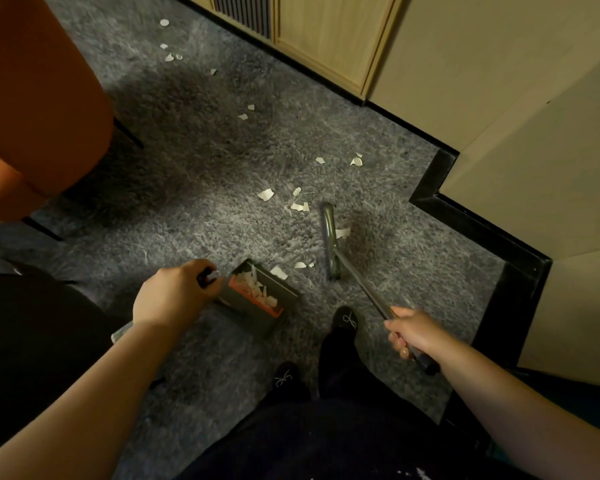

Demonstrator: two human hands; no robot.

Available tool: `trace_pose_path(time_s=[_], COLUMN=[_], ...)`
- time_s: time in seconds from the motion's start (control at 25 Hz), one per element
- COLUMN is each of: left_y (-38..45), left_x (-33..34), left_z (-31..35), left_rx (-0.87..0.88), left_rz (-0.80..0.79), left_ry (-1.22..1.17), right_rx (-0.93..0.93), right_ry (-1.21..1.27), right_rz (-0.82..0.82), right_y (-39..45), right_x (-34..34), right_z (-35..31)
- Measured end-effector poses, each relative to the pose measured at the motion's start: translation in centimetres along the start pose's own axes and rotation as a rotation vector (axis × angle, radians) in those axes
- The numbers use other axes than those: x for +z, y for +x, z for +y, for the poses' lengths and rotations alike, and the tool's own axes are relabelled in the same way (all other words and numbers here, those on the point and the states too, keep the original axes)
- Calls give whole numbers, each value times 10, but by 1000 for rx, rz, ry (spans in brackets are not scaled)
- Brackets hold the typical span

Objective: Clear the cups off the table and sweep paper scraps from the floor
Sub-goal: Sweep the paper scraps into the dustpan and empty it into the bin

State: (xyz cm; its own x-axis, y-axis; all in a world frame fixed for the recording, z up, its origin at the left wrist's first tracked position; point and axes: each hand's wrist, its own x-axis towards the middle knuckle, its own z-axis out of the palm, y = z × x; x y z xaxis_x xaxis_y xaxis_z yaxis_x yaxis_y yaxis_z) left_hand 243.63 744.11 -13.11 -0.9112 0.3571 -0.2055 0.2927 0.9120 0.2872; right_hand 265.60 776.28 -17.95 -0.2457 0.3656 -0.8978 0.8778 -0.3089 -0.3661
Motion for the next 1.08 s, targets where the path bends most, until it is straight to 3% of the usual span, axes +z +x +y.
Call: trace_pose_path(time_s=[0.56,0.68,1.08], left_y=[146,163,181], left_x=[17,-6,-36], left_z=[154,160,161], left_rx=[145,156,138], left_rz=[6,37,-111], left_ry=[-101,-78,59], right_rx=[-67,-58,-57], right_ry=[-105,-98,-271], right_rz=[14,21,0], right_y=[79,95,147], right_x=[-97,-121,-131], right_z=[-117,-146,-197])
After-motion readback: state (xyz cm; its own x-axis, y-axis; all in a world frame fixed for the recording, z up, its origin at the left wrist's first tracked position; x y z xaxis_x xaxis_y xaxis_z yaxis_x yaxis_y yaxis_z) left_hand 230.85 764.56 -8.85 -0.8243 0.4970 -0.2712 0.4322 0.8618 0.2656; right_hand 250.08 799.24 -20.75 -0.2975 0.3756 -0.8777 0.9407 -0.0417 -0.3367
